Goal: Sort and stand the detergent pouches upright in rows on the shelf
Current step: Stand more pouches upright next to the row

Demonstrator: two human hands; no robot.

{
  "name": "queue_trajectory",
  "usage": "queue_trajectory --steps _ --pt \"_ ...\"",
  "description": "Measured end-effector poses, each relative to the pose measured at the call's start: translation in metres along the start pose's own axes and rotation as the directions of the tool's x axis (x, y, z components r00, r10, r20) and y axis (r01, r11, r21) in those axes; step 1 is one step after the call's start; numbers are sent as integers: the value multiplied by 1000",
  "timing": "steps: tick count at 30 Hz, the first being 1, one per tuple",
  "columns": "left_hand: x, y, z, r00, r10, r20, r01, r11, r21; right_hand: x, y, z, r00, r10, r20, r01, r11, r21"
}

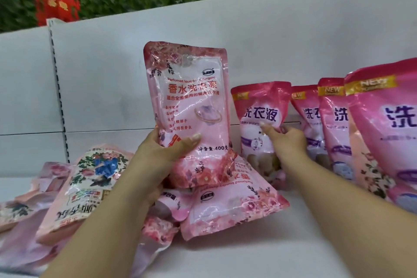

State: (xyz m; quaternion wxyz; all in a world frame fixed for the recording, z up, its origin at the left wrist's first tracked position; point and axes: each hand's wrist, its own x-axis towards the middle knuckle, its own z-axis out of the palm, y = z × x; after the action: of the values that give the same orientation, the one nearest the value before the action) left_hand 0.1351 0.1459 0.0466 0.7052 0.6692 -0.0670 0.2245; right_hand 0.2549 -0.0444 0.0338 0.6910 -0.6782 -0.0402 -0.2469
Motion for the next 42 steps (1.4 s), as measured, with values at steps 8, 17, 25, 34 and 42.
queue_trajectory --steps 8,17,25,34,42 --pt "4 0 1 1000 29 -9 -29 1000 6 12 1 -11 999 -8 -48 14 992 122" --pt "3 -3 3 1000 8 0 -8 1000 -2 12 13 1 970 27 -241 -51 994 -96" --pt "4 -3 -3 1000 11 -20 -11 1000 18 13 7 2 997 -3 -72 -1 998 -57" --pt "5 -3 3 1000 7 -4 -7 1000 -28 5 -4 1 991 -87 -97 72 986 -150" --pt "-2 -1 5 997 39 62 -45 994 95 -58 -70 18 960 -139 243 115 987 112"
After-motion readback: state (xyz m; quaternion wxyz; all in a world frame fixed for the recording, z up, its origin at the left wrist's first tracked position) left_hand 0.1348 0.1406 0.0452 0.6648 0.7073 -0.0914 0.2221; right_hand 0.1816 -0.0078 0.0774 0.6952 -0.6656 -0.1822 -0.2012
